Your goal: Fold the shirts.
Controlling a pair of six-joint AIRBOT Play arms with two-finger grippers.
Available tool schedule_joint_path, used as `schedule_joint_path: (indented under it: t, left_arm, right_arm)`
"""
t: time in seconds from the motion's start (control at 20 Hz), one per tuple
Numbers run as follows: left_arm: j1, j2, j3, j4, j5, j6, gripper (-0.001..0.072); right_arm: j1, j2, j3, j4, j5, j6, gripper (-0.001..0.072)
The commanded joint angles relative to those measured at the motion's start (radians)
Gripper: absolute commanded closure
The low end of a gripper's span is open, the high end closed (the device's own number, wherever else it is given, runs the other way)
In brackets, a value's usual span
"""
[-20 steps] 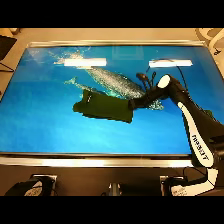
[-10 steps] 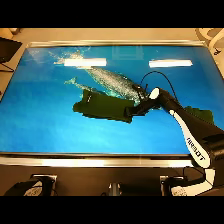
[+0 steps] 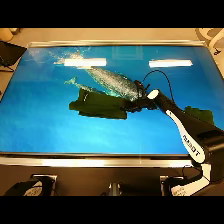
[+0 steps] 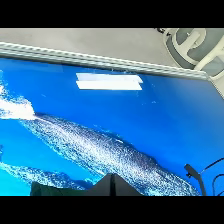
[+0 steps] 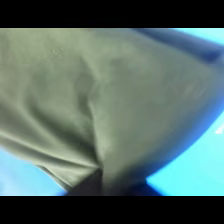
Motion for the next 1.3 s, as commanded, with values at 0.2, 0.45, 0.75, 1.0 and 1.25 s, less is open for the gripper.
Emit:
schedule_joint_path:
  t: [0.2,0.45,0.75,1.0,1.25]
  left_arm:
    - [0.001,0.000,-0.001,0.001,0.000,-0.010,0.0681]
    - [0.001,-0.002,-0.001,0.020,0.000,-0.005,0.0681]
    - [0.003,-0.002,-0.001,0.027,-0.001,-0.002,0.0681]
    - [0.003,-0.001,-0.001,0.026,-0.004,-0.003,0.0681]
    - [0.003,0.004,0.000,0.016,-0.005,-0.003,0.0681]
  right_arm:
    - [-0.072,-0.016,0.061,0.632,0.058,-0.486,0.0692]
    - [-0.288,0.060,0.192,0.883,0.257,-0.571,0.0691]
    - [-0.621,0.235,0.201,0.469,0.330,-0.328,0.0691]
    - [-0.912,0.315,0.201,0.184,0.396,-0.281,0.0691]
    - [-1.097,0.318,0.201,0.097,0.446,-0.285,0.0690]
